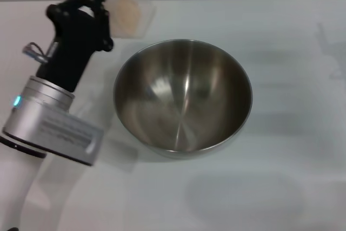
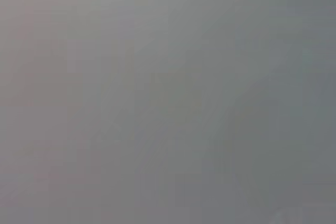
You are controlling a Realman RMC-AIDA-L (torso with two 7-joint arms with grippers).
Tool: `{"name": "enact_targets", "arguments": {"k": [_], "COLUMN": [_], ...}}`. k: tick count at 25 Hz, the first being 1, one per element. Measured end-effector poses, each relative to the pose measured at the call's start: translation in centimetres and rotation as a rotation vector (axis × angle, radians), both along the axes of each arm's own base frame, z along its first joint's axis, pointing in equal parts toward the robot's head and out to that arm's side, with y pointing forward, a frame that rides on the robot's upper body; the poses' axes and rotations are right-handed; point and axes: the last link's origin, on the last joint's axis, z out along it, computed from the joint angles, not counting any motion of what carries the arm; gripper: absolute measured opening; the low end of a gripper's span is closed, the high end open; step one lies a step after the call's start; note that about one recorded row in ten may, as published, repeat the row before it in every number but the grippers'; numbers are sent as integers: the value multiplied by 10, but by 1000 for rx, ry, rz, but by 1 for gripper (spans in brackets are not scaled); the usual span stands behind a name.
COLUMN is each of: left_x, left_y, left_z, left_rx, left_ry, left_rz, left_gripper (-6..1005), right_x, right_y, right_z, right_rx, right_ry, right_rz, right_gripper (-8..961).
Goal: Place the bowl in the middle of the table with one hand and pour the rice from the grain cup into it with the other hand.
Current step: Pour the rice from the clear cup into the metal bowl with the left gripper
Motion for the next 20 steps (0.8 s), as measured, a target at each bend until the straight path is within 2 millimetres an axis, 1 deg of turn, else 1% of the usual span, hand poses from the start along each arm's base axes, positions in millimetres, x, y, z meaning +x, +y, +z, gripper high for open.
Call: {"name": "enact_targets", "arguments": {"k": [2, 3, 4, 13, 14, 20], "left_x": [5, 9, 9, 15, 15, 13], "left_y": [-3, -7, -7, -21, -21, -24], "left_z": [-5, -9, -9, -26, -26, -30], "left_rx": [27, 56, 56, 239, 239, 326], "left_ry": [94, 182, 182, 572, 572, 715], "left_rz": [-47, -92, -92, -245, -245, -288], "left_gripper": [24, 24, 24, 25, 25, 25], "right_x": [0, -1, -1, -2, -2, -3], "right_y": [1, 2, 2, 5, 5, 8], "right_z": [0, 1, 1, 2, 2, 2], "right_rx": [-1, -2, -2, -3, -3, -8], "right_ry": [-2, -3, -3, -9, -9, -14], "right_rz": [0, 1, 1, 5, 5, 2], "right_gripper": [745, 745, 745, 745, 745, 745]}}
